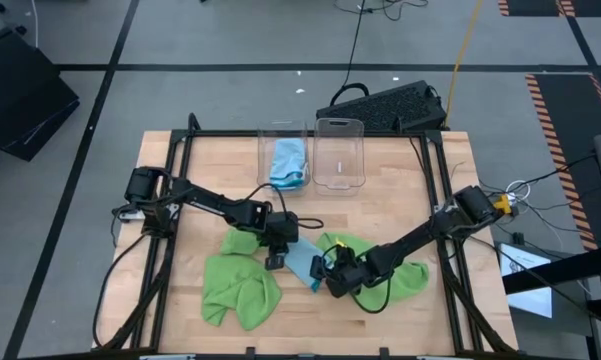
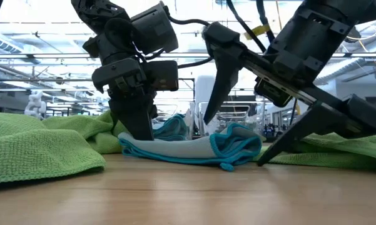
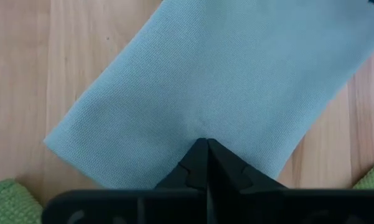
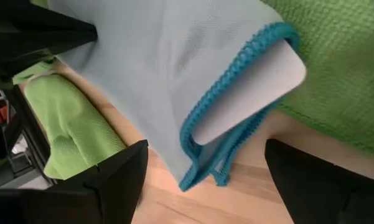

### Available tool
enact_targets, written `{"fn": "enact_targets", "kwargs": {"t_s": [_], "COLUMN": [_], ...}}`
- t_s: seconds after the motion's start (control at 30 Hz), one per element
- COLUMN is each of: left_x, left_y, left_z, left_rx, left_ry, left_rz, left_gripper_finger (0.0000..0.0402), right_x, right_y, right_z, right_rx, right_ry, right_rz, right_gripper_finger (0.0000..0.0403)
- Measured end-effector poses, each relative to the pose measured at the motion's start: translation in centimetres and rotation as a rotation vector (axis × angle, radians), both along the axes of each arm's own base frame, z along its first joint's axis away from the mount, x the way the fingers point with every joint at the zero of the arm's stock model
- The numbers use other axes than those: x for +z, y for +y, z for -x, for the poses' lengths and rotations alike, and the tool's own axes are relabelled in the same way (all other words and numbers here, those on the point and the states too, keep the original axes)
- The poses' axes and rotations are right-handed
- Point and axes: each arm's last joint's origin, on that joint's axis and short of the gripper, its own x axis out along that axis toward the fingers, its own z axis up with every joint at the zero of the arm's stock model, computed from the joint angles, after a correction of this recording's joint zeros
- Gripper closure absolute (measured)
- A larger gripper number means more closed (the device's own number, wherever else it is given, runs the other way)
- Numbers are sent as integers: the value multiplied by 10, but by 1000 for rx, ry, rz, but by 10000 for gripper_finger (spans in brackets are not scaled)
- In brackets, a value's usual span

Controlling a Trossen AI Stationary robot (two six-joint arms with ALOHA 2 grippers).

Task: Fold microfiber towels
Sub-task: Stack the folded blue microfiber towel on top of the other blue microfiber towel in the left transparent bin

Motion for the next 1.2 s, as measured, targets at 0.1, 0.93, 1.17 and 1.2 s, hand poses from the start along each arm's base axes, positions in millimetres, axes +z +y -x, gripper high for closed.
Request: {"fn": "enact_targets", "kwargs": {"t_s": [0.1,0.93,1.17,1.2], "left_x": [0,1,1,1], "left_y": [0,-16,-17,-17], "left_z": [0,-1,-1,-1], "left_rx": [24,65,48,48], "left_ry": [5,1,-5,-6], "left_rz": [14,89,75,74], "left_gripper_finger": [398,394,387,387], "right_x": [0,-8,-14,-15], "right_y": [-3,-29,-30,-30], "right_z": [-2,-12,-9,-8], "right_rx": [-18,-72,-82,-85], "right_ry": [-7,-16,-67,-80], "right_rz": [18,151,182,188], "right_gripper_finger": [86,259,380,385]}}
